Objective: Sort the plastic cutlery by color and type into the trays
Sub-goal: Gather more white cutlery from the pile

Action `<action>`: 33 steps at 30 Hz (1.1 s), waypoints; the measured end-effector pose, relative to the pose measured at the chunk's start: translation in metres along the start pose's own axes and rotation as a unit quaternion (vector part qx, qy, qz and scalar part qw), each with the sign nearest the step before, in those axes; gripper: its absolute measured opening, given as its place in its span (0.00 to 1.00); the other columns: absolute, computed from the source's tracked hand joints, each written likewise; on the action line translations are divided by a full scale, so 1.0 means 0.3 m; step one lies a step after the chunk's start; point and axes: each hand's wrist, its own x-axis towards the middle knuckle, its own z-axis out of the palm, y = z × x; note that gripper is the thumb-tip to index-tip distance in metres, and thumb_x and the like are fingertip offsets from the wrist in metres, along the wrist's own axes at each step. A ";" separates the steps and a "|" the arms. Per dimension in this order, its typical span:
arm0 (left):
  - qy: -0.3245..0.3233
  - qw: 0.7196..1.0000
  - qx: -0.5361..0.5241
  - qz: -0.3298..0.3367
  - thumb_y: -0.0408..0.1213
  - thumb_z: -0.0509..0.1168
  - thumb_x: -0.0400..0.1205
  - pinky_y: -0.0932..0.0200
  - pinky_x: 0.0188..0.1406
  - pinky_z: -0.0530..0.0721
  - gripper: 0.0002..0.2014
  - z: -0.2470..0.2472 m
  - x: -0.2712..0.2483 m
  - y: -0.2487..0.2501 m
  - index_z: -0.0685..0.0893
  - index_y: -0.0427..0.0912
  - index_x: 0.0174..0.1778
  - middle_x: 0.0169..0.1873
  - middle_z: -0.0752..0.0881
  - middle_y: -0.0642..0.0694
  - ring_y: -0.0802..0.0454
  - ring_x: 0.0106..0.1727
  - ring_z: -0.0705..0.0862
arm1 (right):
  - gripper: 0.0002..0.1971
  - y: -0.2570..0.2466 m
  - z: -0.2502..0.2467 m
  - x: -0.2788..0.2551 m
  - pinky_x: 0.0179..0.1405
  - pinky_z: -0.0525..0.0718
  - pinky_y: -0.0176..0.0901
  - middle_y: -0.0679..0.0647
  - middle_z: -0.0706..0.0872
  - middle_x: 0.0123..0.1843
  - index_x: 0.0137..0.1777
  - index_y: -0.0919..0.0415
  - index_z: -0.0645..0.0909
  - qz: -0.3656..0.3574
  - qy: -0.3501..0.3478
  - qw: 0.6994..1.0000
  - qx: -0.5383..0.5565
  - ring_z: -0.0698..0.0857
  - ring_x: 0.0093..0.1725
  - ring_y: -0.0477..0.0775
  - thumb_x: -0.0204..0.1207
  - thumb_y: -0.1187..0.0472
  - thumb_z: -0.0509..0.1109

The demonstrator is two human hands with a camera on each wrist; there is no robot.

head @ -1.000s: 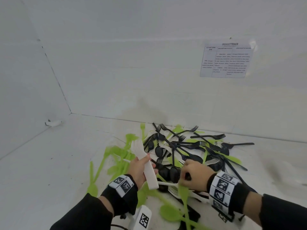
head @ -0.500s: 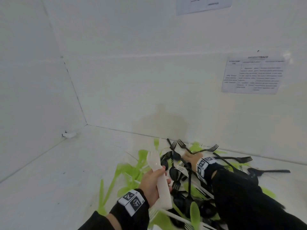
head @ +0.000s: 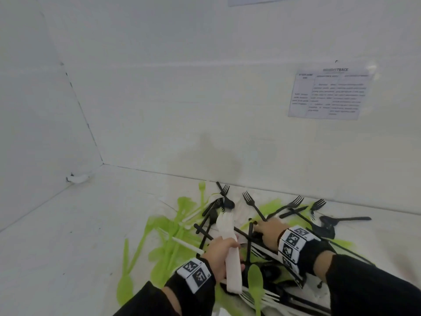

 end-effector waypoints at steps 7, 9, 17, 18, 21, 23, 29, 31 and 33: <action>-0.019 1.000 0.013 0.012 0.30 0.59 0.83 0.54 0.29 0.82 0.10 0.043 -0.035 -0.034 0.75 0.36 0.60 0.38 0.74 0.40 0.47 0.32 0.78 | 0.24 0.016 0.024 -0.125 0.79 0.56 0.59 0.47 0.73 0.75 0.70 0.42 0.75 0.049 0.050 0.995 0.073 0.68 0.76 0.55 0.79 0.64 0.53; -0.025 1.000 0.007 0.009 0.32 0.59 0.84 0.53 0.29 0.81 0.08 0.059 -0.038 -0.048 0.76 0.37 0.58 0.38 0.74 0.41 0.47 0.33 0.78 | 0.25 0.015 0.025 -0.162 0.79 0.49 0.64 0.44 0.63 0.81 0.73 0.41 0.72 0.042 0.048 0.996 0.068 0.60 0.80 0.56 0.79 0.64 0.54; -0.059 0.994 -0.071 -0.065 0.45 0.49 0.85 0.64 0.25 0.73 0.19 0.119 -0.089 -0.043 0.78 0.37 0.40 0.23 0.76 0.44 0.50 0.23 0.74 | 0.15 -0.049 0.029 -0.264 0.29 0.76 0.29 0.51 0.85 0.43 0.52 0.61 0.82 -0.011 0.102 0.867 0.487 0.82 0.35 0.49 0.85 0.55 0.56; -0.063 0.994 -0.066 -0.063 0.45 0.48 0.86 0.64 0.24 0.71 0.19 0.125 -0.096 -0.044 0.78 0.37 0.40 0.23 0.75 0.44 0.51 0.22 0.74 | 0.11 -0.060 0.039 -0.266 0.27 0.76 0.31 0.51 0.84 0.40 0.53 0.61 0.81 -0.015 0.087 0.848 0.523 0.82 0.33 0.49 0.84 0.57 0.58; -0.066 0.995 -0.062 -0.051 0.45 0.47 0.88 0.68 0.19 0.70 0.20 0.138 -0.117 -0.043 0.77 0.36 0.41 0.23 0.74 0.44 0.54 0.16 0.73 | 0.07 -0.082 0.049 -0.273 0.24 0.74 0.35 0.53 0.80 0.31 0.54 0.64 0.79 -0.006 0.070 0.774 0.629 0.78 0.28 0.48 0.82 0.62 0.61; -0.084 0.994 -0.049 -0.042 0.46 0.46 0.88 0.68 0.18 0.71 0.21 0.139 -0.130 -0.047 0.76 0.37 0.40 0.26 0.75 0.45 0.56 0.15 0.73 | 0.09 -0.091 0.044 -0.283 0.25 0.74 0.37 0.54 0.76 0.26 0.47 0.67 0.80 -0.003 0.060 0.728 0.683 0.74 0.25 0.49 0.83 0.64 0.61; -0.109 0.994 -0.005 -0.008 0.48 0.44 0.89 0.63 0.21 0.77 0.20 0.127 -0.142 -0.074 0.77 0.39 0.46 0.18 0.81 0.50 0.55 0.18 0.77 | 0.04 -0.113 0.056 -0.297 0.26 0.76 0.35 0.58 0.82 0.35 0.51 0.68 0.79 0.017 0.131 0.706 0.696 0.77 0.25 0.46 0.77 0.70 0.67; -0.110 0.994 0.005 -0.001 0.46 0.48 0.88 0.63 0.20 0.79 0.17 0.118 -0.149 -0.085 0.78 0.41 0.46 0.17 0.81 0.51 0.55 0.18 0.78 | 0.03 -0.122 0.069 -0.308 0.19 0.75 0.32 0.58 0.83 0.35 0.49 0.68 0.79 0.018 0.135 0.686 0.715 0.78 0.21 0.44 0.78 0.72 0.66; -0.122 0.993 0.003 0.001 0.43 0.50 0.87 0.62 0.20 0.78 0.15 0.109 -0.152 -0.101 0.78 0.41 0.45 0.18 0.80 0.51 0.55 0.18 0.78 | 0.04 -0.135 0.086 -0.325 0.16 0.75 0.31 0.56 0.84 0.29 0.48 0.67 0.80 0.009 0.126 0.667 0.734 0.77 0.17 0.43 0.79 0.72 0.64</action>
